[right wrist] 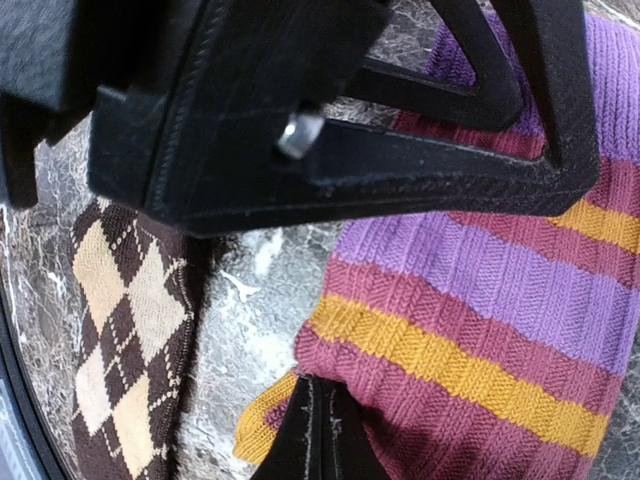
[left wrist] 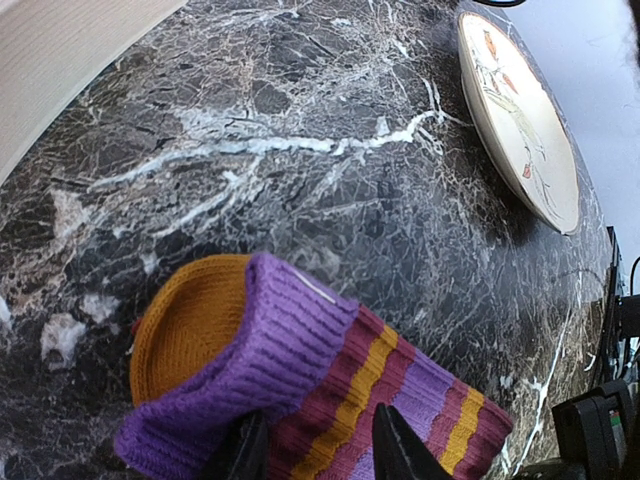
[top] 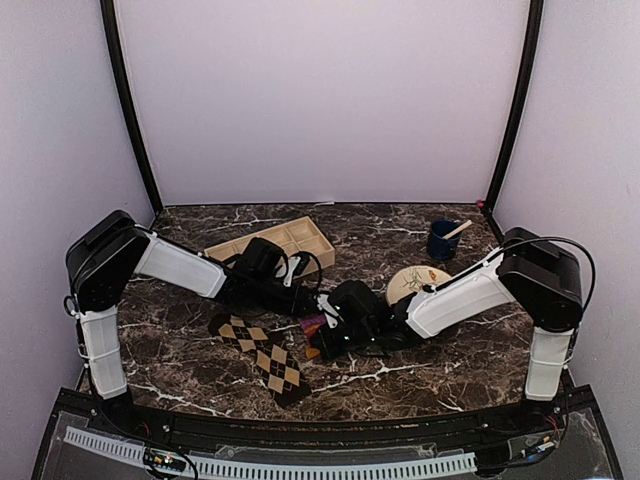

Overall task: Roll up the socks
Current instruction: Smooth out the sock at the center of the board.

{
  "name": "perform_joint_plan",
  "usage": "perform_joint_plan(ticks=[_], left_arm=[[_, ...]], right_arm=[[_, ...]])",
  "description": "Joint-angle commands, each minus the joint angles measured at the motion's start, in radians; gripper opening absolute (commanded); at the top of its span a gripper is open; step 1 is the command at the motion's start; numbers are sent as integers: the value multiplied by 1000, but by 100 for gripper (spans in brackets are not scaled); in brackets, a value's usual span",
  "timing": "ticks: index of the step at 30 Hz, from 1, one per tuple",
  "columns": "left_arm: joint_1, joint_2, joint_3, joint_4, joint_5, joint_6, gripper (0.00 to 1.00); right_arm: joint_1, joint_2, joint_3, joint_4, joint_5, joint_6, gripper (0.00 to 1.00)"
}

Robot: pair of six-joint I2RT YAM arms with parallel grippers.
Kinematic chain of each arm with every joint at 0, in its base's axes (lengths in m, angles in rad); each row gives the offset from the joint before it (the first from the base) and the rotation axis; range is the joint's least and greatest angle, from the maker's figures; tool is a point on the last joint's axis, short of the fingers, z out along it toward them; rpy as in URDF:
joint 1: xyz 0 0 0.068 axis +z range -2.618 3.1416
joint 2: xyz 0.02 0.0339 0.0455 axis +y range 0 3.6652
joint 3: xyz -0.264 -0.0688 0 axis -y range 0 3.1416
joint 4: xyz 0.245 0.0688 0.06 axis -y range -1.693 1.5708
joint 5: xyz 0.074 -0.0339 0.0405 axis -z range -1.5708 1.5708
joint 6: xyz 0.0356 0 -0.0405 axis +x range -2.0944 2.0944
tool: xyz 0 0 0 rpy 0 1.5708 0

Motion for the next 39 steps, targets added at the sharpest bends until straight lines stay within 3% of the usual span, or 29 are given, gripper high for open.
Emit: perform_joint_plan(ticks=[1,15,39], left_arm=[[9,35,-30,-78,-7,-5,39],[27,77,41,-109,-9,17,39],[40,91,54,-112,-2,49,39]], right_arm=[[-7,26,-7,-22,-24,48,0],[12,-7,-33,-160,-74,133,0],[74,-30,-37,-181,-35,227,0]])
